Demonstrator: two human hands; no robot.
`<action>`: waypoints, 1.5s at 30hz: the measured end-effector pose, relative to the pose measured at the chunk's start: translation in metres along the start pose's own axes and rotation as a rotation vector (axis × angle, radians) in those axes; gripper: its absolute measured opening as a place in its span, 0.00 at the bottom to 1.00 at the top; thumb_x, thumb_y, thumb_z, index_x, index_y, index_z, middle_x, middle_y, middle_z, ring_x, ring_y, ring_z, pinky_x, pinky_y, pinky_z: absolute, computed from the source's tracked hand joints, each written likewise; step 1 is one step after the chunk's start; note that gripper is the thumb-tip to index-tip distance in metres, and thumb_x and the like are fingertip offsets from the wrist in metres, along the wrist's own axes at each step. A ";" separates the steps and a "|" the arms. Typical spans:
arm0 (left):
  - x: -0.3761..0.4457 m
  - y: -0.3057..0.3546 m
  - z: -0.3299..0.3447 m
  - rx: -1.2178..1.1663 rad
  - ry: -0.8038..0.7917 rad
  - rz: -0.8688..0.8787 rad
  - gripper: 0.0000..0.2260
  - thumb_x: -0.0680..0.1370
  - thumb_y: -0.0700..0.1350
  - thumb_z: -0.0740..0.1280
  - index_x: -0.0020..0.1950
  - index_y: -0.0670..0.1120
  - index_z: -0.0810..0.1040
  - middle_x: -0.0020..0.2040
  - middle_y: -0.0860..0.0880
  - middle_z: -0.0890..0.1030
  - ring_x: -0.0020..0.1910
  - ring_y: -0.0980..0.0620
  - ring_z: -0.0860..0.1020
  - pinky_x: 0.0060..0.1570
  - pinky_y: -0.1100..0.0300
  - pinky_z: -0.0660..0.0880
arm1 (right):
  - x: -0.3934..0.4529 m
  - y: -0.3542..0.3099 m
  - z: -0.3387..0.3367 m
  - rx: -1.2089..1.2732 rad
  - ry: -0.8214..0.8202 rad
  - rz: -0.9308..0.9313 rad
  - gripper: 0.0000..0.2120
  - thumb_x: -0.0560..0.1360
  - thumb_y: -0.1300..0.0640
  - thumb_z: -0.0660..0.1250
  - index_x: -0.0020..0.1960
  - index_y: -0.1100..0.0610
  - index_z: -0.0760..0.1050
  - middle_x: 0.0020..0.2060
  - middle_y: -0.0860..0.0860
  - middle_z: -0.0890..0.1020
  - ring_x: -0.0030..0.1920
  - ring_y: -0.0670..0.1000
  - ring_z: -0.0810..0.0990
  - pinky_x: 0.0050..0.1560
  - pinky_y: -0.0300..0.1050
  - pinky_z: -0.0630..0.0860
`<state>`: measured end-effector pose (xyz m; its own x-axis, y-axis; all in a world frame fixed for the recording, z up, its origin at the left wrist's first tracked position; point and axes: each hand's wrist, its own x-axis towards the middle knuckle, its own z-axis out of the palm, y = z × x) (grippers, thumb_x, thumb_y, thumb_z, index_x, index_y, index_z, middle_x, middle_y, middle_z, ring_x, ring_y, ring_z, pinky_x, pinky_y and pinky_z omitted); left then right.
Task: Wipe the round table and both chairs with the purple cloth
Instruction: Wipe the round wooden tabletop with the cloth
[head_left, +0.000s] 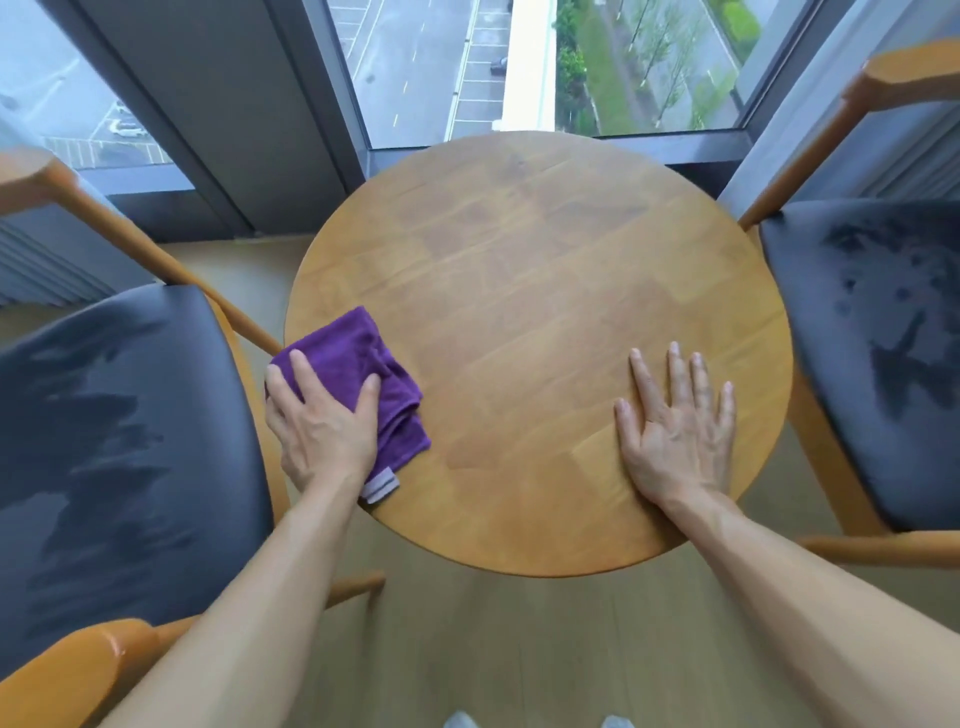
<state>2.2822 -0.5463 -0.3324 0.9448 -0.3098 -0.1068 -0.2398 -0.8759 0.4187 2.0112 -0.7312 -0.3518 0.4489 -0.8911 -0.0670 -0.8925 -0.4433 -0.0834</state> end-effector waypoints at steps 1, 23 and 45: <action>0.013 0.003 -0.002 -0.023 0.009 -0.060 0.41 0.77 0.66 0.62 0.81 0.47 0.49 0.79 0.41 0.55 0.75 0.35 0.60 0.65 0.38 0.67 | 0.000 0.000 -0.001 -0.002 -0.007 0.000 0.30 0.79 0.37 0.43 0.80 0.40 0.48 0.81 0.52 0.51 0.81 0.56 0.47 0.78 0.61 0.43; 0.209 0.099 0.026 0.222 0.019 0.037 0.33 0.76 0.72 0.54 0.71 0.50 0.64 0.64 0.40 0.71 0.63 0.35 0.71 0.59 0.39 0.68 | 0.153 -0.096 -0.013 0.073 -0.071 -0.249 0.27 0.81 0.41 0.51 0.79 0.40 0.55 0.80 0.52 0.54 0.80 0.55 0.48 0.79 0.56 0.43; 0.251 0.342 0.125 0.397 -0.224 0.627 0.33 0.71 0.76 0.51 0.66 0.58 0.71 0.63 0.48 0.74 0.65 0.43 0.69 0.64 0.38 0.61 | 0.330 -0.113 -0.043 0.759 0.171 -0.201 0.14 0.75 0.67 0.59 0.60 0.62 0.72 0.61 0.57 0.73 0.58 0.60 0.72 0.60 0.53 0.69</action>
<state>2.4095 -0.9702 -0.3284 0.5486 -0.8216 -0.1547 -0.8167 -0.5663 0.1112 2.2584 -0.9792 -0.3221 0.5300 -0.8309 0.1693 -0.4934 -0.4646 -0.7353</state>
